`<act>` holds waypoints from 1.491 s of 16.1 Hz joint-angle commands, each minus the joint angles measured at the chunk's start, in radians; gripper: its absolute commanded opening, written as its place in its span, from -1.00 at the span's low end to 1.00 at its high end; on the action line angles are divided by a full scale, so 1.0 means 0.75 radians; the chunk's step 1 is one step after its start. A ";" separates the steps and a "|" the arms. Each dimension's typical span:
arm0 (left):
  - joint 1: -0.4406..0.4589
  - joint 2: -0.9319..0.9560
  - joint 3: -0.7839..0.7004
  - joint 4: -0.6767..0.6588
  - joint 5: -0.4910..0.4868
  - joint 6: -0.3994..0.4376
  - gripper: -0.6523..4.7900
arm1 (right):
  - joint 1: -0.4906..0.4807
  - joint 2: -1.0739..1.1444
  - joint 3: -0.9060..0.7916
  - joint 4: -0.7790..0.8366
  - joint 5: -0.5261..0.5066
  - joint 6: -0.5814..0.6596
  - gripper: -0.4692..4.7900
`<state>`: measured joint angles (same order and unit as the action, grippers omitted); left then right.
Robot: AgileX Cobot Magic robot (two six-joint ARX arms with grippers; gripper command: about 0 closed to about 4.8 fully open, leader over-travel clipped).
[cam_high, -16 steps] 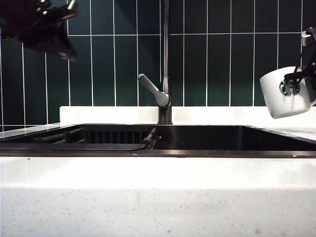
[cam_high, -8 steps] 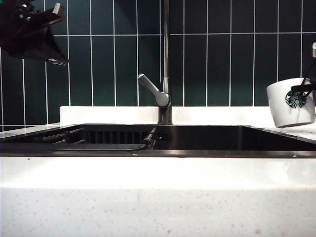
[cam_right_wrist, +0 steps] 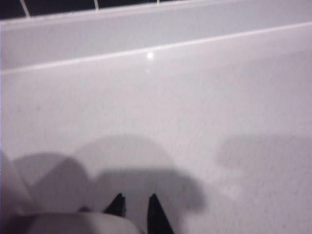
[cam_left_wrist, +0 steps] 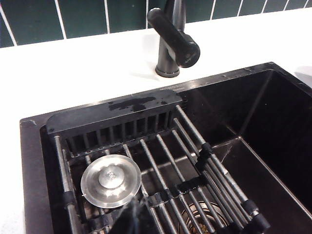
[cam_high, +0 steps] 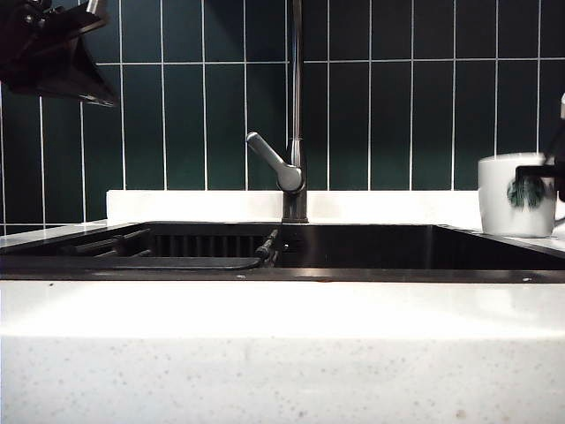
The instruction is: Pick up the mug next to the sink, go to the faucet to get some water, pour the water into the sink, and finally put the mug back to its place.
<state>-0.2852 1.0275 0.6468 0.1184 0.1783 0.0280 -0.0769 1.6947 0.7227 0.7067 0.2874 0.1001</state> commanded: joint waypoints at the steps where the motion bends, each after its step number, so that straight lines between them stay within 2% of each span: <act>1: -0.003 -0.004 -0.003 0.019 -0.003 -0.004 -0.78 | 0.002 -0.008 0.001 -0.098 0.002 0.007 -0.48; 7: -0.003 -0.004 -0.003 0.014 0.000 -0.004 -0.78 | 0.003 -0.170 -0.061 -0.232 0.001 0.009 -0.47; 10: -0.003 -0.004 -0.003 0.013 0.003 -0.005 -0.78 | 0.003 -0.260 -0.112 -0.315 0.001 0.078 -0.46; 13: -0.003 -0.004 -0.004 0.008 0.012 -0.025 -0.78 | 0.003 -0.317 -0.129 -0.469 -0.039 0.088 -0.39; 16: -0.011 -0.040 -0.004 -0.090 0.017 -0.024 -0.78 | 0.003 -0.427 -0.130 -0.574 -0.058 0.112 -0.40; 23: -0.011 -0.301 -0.004 -0.305 0.012 -0.003 -0.78 | 0.007 -0.693 -0.130 -0.773 -0.094 0.151 -0.44; 24: -0.011 -0.384 -0.006 -0.396 0.011 -0.002 -0.78 | 0.020 -0.756 -0.133 -0.847 -0.094 0.157 -0.56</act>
<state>-0.2924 0.7689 0.6445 -0.1341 0.1848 0.0250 -0.0654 1.1519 0.6201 0.0895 0.2230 0.2089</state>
